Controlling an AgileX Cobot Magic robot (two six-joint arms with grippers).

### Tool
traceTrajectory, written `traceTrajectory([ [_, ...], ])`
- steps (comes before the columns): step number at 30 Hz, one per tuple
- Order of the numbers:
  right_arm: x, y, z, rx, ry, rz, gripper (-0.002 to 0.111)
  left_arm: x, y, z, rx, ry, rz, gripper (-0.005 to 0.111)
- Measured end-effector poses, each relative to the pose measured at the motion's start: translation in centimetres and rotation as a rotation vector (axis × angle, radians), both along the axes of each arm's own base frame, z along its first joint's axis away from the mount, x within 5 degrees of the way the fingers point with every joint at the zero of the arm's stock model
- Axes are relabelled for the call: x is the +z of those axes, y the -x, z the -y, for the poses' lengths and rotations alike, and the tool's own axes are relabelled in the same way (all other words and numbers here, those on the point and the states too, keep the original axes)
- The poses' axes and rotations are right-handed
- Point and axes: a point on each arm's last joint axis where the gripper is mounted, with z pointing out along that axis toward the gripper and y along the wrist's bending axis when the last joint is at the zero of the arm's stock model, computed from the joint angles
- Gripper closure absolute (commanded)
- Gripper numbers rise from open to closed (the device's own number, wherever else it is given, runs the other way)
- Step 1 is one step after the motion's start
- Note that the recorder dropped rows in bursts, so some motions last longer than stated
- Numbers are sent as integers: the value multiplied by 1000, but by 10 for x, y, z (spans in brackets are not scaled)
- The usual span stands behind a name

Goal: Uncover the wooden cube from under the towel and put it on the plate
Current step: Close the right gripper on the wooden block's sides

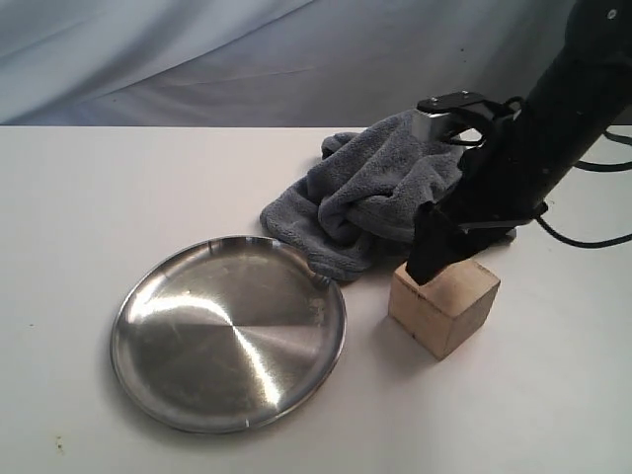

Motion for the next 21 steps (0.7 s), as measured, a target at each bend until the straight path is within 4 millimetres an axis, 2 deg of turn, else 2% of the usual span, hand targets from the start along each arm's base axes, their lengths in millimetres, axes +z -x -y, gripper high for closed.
traceTrajectory([
  [6, -2, 8, -20, 73, 90, 37, 11, 0, 0, 0, 0, 0, 0, 105],
  [11, -3, 6, -18, 63, 165, 76, 11, 0, 0, 0, 0, 0, 0, 105],
  [21, -4, 4, -18, 49, 177, 99, 11, 0, 0, 0, 0, 0, 0, 105],
])
